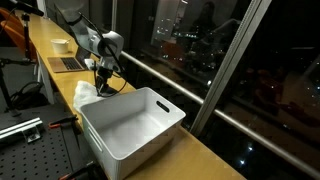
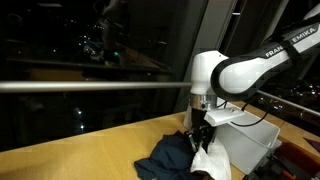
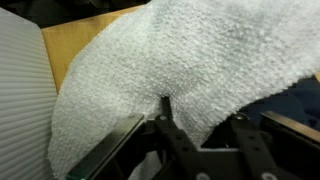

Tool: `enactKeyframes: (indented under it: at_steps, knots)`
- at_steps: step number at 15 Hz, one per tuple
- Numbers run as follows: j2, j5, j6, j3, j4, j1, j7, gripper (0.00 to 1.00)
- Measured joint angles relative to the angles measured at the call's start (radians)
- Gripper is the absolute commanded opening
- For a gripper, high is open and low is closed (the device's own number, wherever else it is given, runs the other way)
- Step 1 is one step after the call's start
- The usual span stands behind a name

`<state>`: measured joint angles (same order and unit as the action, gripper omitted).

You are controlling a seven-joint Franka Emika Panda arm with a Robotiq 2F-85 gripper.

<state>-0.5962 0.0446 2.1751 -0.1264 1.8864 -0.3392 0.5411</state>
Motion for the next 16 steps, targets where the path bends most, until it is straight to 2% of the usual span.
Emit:
enactKeyframes:
  at_steps: [2, 3, 10, 16]
  knots:
    - [-0.001, 0.000, 0.000, 0.005, -0.001, 0.000, 0.000, 0.01]
    - [-0.001, 0.000, 0.000, 0.007, -0.001, 0.000, 0.000, 0.00]
    - [0.030, 0.001, -0.006, 0.010, -0.008, -0.003, 0.000, 0.01]
    - [0.202, 0.005, -0.077, 0.031, -0.007, 0.007, 0.002, 0.01]
